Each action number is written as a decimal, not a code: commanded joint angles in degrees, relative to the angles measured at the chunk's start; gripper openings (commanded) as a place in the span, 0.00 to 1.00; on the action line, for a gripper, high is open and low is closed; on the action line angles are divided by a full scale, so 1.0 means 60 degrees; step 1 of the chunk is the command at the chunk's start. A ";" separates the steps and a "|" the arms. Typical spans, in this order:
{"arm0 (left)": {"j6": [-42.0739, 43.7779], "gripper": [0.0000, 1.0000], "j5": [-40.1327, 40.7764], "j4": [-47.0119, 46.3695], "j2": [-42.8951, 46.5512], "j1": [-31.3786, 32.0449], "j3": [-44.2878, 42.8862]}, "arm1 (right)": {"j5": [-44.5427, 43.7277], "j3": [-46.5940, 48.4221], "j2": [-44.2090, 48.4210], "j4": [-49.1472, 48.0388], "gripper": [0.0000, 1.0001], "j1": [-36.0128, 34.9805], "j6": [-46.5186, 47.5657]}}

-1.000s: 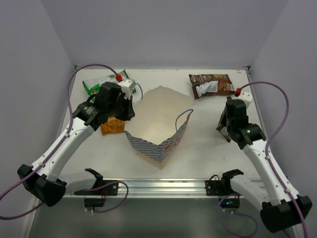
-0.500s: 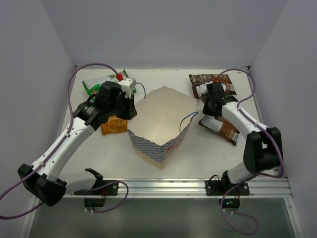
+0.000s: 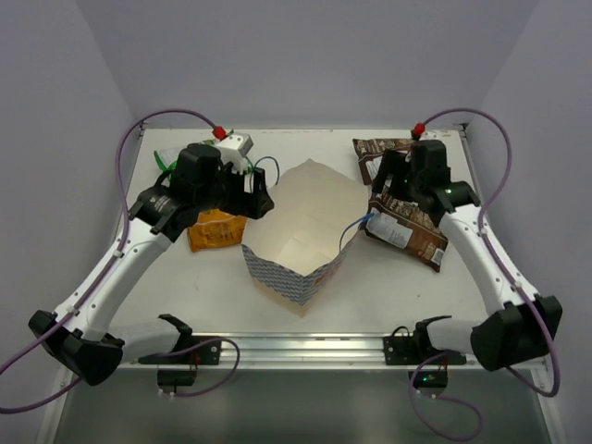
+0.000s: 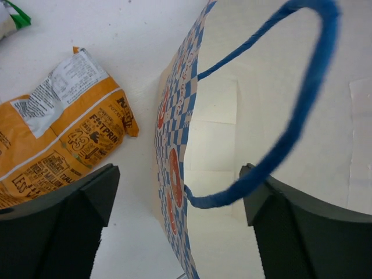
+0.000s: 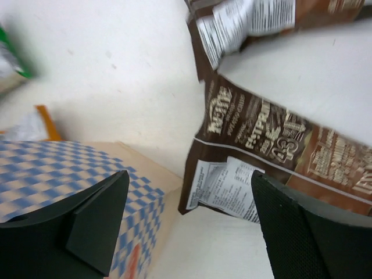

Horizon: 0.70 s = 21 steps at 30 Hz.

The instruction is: Take the snacks out of the paper bag

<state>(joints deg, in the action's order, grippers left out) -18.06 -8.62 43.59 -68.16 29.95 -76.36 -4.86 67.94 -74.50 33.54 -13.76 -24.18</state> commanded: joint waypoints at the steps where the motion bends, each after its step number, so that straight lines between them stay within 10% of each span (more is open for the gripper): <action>1: 0.0037 0.96 -0.0424 -0.0614 0.0504 -0.0041 -0.0618 | -0.0082 0.1111 0.1455 0.0487 0.90 0.0023 0.0602; 21: 0.1399 1.00 0.6312 -0.1846 0.3695 -0.0041 -0.1469 | -0.2132 0.1920 0.7211 -0.0168 0.99 0.0023 0.2858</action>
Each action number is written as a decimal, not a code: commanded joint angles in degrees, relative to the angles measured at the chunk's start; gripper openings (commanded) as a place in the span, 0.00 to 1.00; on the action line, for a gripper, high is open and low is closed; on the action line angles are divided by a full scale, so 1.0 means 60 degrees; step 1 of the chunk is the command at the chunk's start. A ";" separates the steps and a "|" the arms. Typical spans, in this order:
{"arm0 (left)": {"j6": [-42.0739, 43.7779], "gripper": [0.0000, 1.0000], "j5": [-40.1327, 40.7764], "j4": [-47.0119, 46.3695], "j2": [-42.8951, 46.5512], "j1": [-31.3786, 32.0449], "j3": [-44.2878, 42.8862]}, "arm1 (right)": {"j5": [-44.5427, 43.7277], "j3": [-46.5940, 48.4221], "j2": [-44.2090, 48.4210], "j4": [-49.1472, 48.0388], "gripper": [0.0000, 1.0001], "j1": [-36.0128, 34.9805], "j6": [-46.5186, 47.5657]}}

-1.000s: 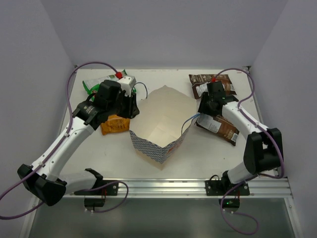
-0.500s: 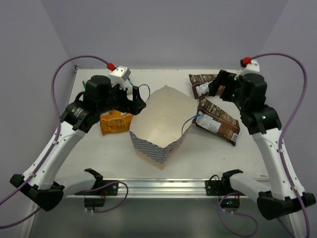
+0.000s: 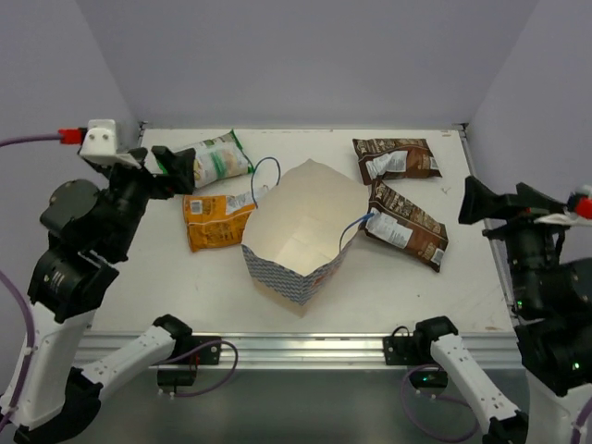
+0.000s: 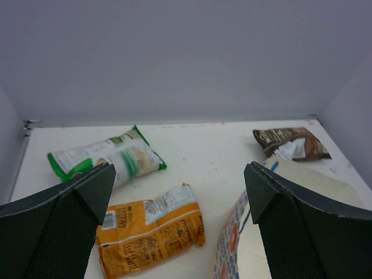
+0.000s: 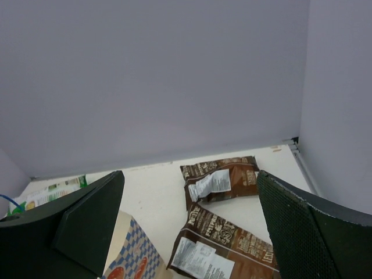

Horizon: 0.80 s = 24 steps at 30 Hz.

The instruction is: Take the snacks out of the paper bag

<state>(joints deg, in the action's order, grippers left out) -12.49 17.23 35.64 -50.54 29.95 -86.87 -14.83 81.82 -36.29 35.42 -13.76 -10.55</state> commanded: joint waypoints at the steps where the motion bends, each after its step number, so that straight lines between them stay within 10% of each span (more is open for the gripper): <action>1: 0.0543 1.00 0.2455 -0.0505 0.0966 -0.0056 0.0429 | -0.0589 -0.0525 0.1081 -0.0527 0.99 0.0023 0.0629; 24: 0.0280 1.00 0.4950 0.1209 0.3121 0.0457 0.0562 | -0.0986 -0.1113 0.2621 -0.0454 0.99 0.0023 0.1304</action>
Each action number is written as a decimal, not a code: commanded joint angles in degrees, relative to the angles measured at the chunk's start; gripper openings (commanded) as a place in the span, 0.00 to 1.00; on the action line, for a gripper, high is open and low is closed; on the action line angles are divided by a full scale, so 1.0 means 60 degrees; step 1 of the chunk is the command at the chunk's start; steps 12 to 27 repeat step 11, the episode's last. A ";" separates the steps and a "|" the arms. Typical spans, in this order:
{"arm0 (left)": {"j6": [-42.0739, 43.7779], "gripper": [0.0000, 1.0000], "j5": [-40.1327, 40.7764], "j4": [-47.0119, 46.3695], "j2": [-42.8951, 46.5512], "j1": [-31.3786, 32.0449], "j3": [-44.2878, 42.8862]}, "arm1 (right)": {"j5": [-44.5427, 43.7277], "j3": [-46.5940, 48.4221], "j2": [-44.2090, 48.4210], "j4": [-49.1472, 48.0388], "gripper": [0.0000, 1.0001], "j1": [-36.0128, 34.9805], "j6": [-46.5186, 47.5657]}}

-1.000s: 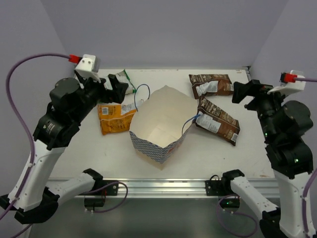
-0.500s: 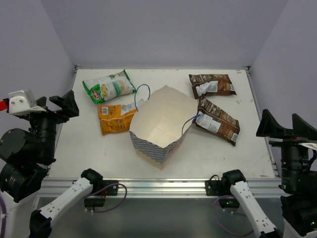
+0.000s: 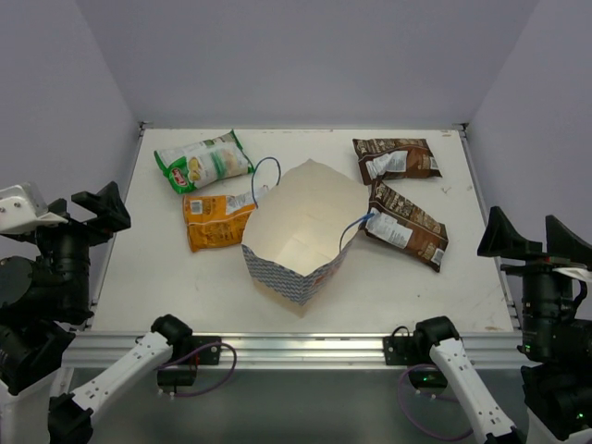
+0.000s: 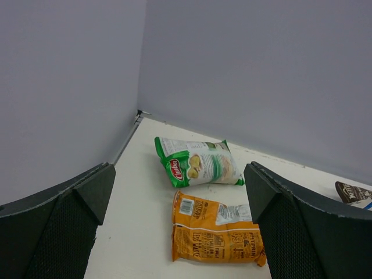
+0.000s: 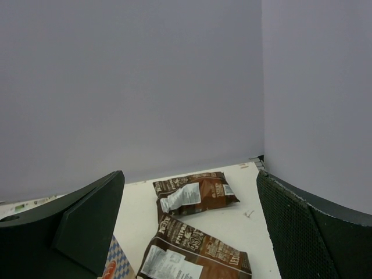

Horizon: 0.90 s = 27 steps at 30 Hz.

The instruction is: Take the snacks out of the paper bag

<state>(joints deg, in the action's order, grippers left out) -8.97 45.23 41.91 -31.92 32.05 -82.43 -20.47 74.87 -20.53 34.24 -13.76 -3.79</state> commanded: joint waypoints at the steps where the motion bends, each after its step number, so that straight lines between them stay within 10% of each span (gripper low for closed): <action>1: -0.0321 1.00 0.0269 0.0207 0.0047 0.0122 -0.0192 | -0.0017 0.0060 0.0009 -0.0257 0.99 0.0037 0.0178; 27: -0.0497 1.00 0.0386 0.0310 0.0091 0.0400 -0.0060 | 0.0057 0.0061 -0.0049 -0.0243 0.99 0.0023 0.0148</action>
